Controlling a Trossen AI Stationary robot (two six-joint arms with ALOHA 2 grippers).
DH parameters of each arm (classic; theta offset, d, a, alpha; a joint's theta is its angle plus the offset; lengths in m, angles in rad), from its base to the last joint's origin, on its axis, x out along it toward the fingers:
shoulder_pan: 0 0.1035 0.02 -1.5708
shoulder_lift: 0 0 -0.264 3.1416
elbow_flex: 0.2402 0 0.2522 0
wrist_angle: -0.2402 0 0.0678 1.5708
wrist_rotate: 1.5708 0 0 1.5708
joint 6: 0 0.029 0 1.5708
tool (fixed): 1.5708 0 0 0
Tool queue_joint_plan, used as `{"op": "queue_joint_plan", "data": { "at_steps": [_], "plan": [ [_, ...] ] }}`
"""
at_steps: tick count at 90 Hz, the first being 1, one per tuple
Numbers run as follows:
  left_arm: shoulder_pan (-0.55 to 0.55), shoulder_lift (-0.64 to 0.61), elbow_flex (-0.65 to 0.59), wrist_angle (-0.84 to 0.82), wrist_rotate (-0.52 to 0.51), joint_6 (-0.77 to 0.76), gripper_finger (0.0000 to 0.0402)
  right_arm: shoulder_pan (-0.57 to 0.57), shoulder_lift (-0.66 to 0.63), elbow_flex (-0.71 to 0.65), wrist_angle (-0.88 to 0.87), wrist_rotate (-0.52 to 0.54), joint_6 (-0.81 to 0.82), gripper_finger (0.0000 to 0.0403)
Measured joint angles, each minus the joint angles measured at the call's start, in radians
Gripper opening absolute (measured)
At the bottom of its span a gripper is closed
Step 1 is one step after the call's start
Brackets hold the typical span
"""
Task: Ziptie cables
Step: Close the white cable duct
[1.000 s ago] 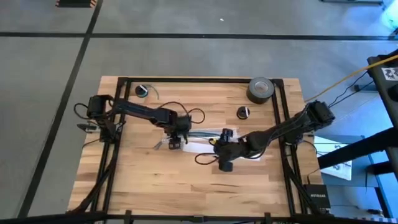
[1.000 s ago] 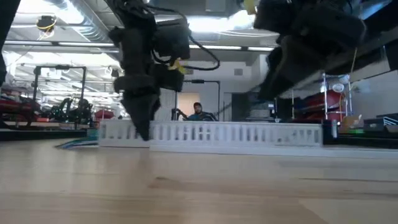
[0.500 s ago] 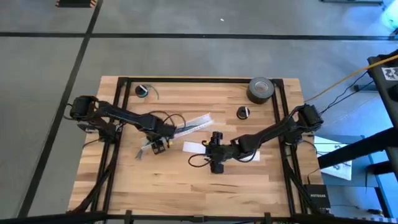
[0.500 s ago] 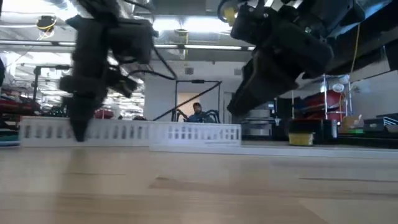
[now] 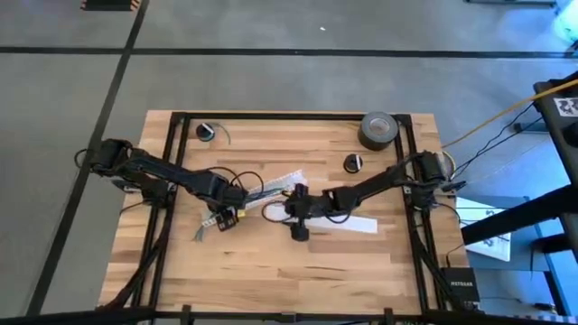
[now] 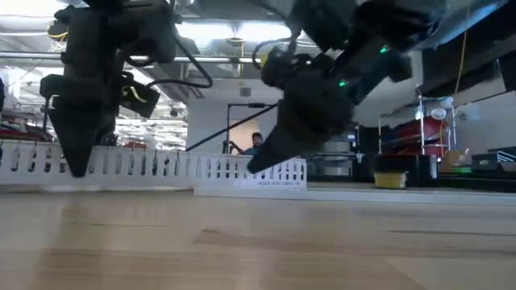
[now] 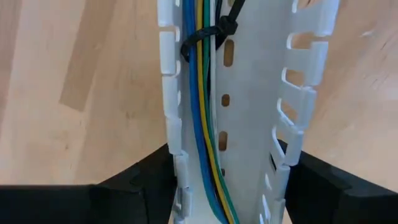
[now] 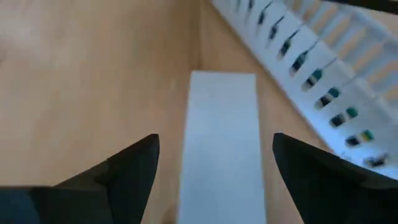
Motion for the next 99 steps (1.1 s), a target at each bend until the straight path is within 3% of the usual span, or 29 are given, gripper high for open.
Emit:
{"op": "queue_joint_plan", "data": {
  "at_steps": [14,52,79,99],
  "plan": [
    [0.0,-0.002,0.001,0.0,0.0,0.002,0.0219,-0.014,0.066,0.022,0.066,-0.039,-0.005,0.0301],
    [0.0,-0.003,0.004,-0.002,0.0,0.014,0.0237,-0.01,0.156,0.073,0.083,0.013,-0.019,0.0299],
    [0.0,-0.003,0.004,-0.002,0.0,0.026,0.0239,-0.01,0.158,0.073,0.077,0.006,-0.034,0.021],
    [0.0,-0.004,0.004,0.003,0.002,-0.028,0.0239,-0.01,0.159,0.073,0.075,0.007,-0.036,0.0209]
  ]
}}
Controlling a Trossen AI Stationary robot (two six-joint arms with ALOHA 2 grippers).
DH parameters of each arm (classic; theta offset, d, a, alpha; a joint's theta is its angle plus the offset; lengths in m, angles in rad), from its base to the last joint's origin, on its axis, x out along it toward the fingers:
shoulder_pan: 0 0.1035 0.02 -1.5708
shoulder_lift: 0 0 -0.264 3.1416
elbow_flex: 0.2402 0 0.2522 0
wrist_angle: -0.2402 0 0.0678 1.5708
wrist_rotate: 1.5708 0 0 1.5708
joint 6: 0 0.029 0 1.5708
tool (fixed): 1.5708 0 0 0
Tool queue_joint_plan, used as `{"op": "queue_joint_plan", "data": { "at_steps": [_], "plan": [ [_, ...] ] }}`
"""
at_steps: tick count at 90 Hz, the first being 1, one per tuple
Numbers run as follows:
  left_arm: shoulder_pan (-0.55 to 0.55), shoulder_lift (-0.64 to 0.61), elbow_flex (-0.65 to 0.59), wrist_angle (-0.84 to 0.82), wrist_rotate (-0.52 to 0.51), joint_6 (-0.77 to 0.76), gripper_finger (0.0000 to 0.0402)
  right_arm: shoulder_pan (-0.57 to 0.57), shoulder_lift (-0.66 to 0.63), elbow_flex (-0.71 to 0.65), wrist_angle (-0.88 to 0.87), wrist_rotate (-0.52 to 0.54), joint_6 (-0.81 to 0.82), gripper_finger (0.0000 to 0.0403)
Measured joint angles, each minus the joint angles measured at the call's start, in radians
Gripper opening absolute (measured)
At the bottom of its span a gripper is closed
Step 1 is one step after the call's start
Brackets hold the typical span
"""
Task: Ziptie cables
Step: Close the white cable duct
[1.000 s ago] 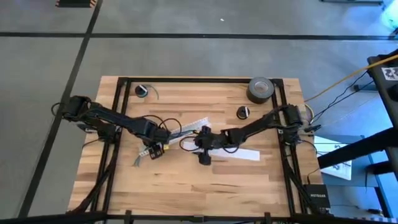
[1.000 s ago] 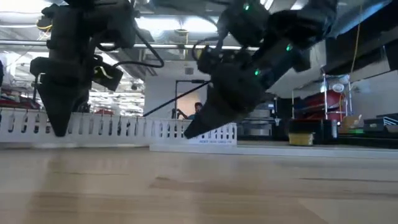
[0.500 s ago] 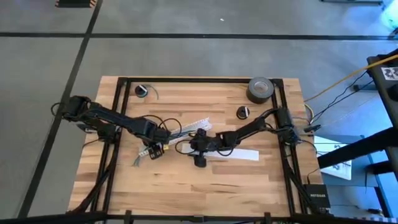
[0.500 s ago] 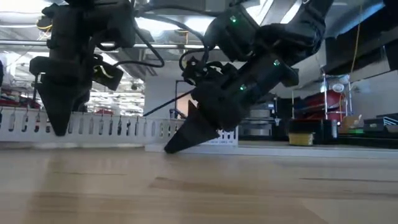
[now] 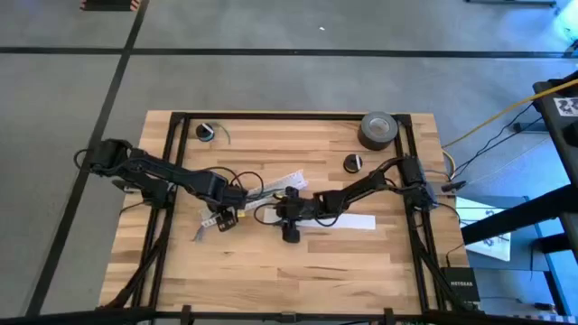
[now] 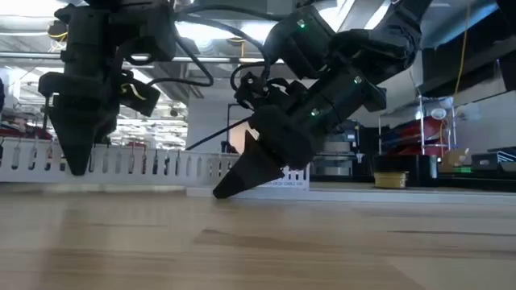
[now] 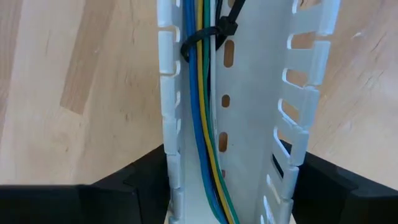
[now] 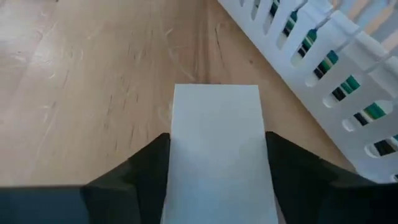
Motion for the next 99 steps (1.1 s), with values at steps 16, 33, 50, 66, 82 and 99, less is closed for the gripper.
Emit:
{"op": "queue_joint_plan", "data": {
  "at_steps": [16,33,50,66,82,99],
  "plan": [
    [-0.004,0.0,0.0,0.053,-0.029,-0.004,0.0239,0.0,-0.013,-0.002,-0.004,-0.002,-0.001,0.0209],
    [-0.011,0.0,0.001,0.081,-0.029,0.005,0.0259,-0.002,-0.045,-0.006,-0.034,0.006,-0.029,0.0209],
    [-0.011,-0.012,0.008,0.063,-0.009,0.018,0.0289,-0.002,-0.066,-0.006,-0.067,0.015,-0.05,0.0209],
    [-0.024,-0.063,0.04,0.039,-0.033,0.017,0.0296,-0.002,-0.129,-0.006,-0.175,0.015,-0.051,0.0209],
    [-0.025,-0.111,0.066,0.094,-0.102,0.032,0.0297,-0.002,-0.216,-0.005,-0.233,0.019,-0.049,0.0209],
    [-0.019,-0.107,0.066,0.268,-0.175,0.093,0.0297,-0.001,-0.319,-0.004,-0.396,0.065,-0.048,0.021]
  ]
}}
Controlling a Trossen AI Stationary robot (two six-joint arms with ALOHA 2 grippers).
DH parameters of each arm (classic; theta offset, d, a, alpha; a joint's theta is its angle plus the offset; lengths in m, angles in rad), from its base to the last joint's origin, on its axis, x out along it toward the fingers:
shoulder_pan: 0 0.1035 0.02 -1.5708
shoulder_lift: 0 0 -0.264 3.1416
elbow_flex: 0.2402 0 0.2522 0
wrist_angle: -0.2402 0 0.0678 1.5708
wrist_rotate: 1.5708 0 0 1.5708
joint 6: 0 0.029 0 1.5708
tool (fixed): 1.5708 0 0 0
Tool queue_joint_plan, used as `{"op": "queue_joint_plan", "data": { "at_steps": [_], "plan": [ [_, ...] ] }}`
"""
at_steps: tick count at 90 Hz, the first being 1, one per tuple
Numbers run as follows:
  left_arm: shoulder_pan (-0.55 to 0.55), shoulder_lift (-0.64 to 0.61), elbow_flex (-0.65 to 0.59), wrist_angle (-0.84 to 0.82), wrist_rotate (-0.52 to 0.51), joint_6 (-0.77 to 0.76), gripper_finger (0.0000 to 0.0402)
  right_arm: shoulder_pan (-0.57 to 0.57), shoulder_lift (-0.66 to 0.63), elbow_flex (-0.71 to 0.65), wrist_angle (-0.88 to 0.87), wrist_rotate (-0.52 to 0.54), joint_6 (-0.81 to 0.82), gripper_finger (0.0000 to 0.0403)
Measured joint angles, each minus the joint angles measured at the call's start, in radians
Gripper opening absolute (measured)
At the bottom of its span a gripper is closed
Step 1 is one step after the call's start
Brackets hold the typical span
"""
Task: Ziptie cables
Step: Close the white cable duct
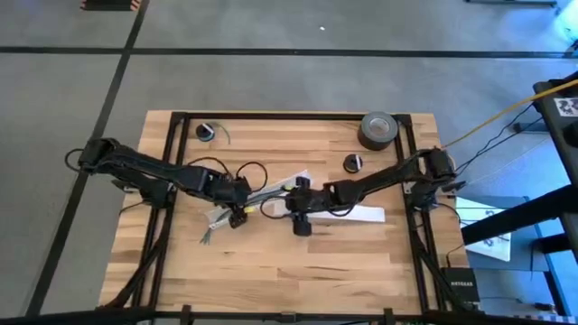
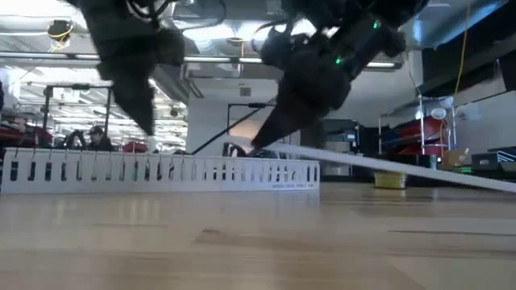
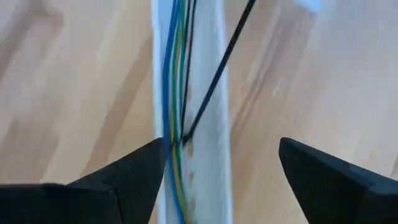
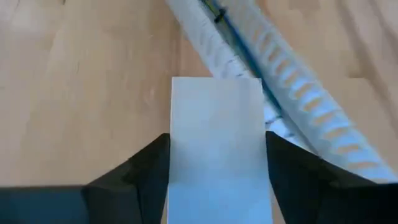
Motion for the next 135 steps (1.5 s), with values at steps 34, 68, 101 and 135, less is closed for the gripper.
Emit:
{"op": "queue_joint_plan", "data": {
  "at_steps": [34,68,101,135],
  "plan": [
    [0.075,0.177,0.0,0.328,-0.03,0.232,0.0297,0.0,-0.162,0.0,-0.248,0.12,-0.024,0.021],
    [0.157,0.32,0.002,0.445,0.0,0.38,0.0294,0.0,-0.181,0.0,-0.342,0.161,-0.026,0.021],
    [0.052,0.324,-0.002,0.425,0.123,0.424,0.0268,0.001,-0.186,0.0,-0.436,0.158,-0.003,0.0207],
    [-0.117,0.311,-0.002,0.406,0.145,0.322,0.0253,0.001,-0.186,0.001,-0.474,0.063,0.027,0.0137]
  ]
}}
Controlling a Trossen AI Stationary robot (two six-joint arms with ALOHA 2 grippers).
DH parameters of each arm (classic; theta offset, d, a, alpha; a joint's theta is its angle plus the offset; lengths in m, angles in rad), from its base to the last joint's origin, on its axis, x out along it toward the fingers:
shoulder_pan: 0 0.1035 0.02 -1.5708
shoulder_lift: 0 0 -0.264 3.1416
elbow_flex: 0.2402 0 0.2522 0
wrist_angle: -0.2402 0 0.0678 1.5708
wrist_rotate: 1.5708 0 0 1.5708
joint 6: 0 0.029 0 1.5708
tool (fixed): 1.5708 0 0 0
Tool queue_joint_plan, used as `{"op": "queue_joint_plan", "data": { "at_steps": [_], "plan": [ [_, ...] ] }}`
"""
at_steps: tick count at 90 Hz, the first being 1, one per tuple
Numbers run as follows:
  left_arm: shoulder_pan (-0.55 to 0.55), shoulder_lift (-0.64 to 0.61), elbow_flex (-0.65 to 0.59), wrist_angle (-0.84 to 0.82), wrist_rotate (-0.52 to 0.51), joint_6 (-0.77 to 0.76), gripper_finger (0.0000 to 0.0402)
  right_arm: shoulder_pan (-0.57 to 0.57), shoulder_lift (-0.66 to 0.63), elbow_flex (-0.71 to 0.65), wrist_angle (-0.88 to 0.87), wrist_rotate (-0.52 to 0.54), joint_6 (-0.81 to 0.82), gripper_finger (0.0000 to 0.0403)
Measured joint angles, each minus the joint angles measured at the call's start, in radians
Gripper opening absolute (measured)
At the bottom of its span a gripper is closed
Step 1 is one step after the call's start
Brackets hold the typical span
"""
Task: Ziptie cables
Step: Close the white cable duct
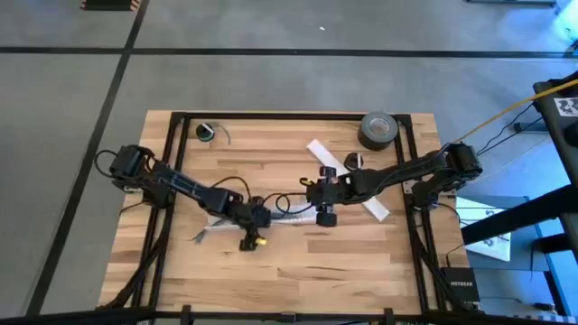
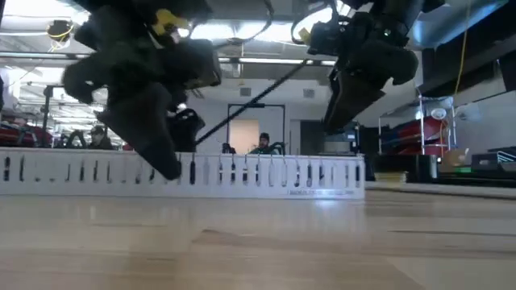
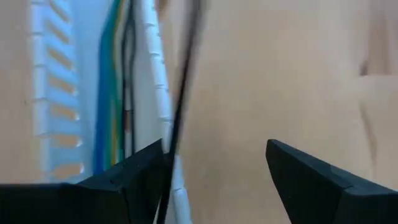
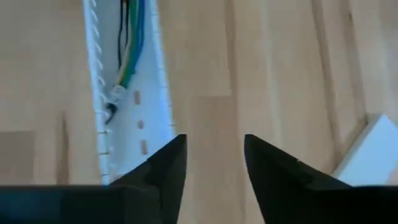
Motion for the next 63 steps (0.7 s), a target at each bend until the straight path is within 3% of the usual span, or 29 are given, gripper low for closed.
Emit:
{"op": "queue_joint_plan", "data": {
  "at_steps": [15,31,39,48,63],
  "plan": [
    [0.012,-0.048,0.0,-0.007,-0.031,-0.026,0.0253,-0.001,-0.009,0.001,-0.04,0.058,0.065,0.0147],
    [0.043,-0.123,0.0,-0.042,-0.032,-0.062,0.0253,-0.047,-0.021,-0.01,-0.127,0.097,0.136,0.0215],
    [0.058,-0.147,0.0,-0.054,-0.032,-0.084,0.0253,-0.127,-0.021,-0.041,-0.086,0.079,0.106,0.0259],
    [0.068,-0.168,0.001,-0.049,-0.036,-0.11,0.0253,-0.27,-0.021,-0.085,-0.01,-0.044,0.046,0.0301],
    [0.073,-0.175,0.002,-0.05,-0.077,-0.148,0.0253,-0.483,-0.021,-0.138,0.1,-0.122,-0.003,0.0334]
  ]
}}
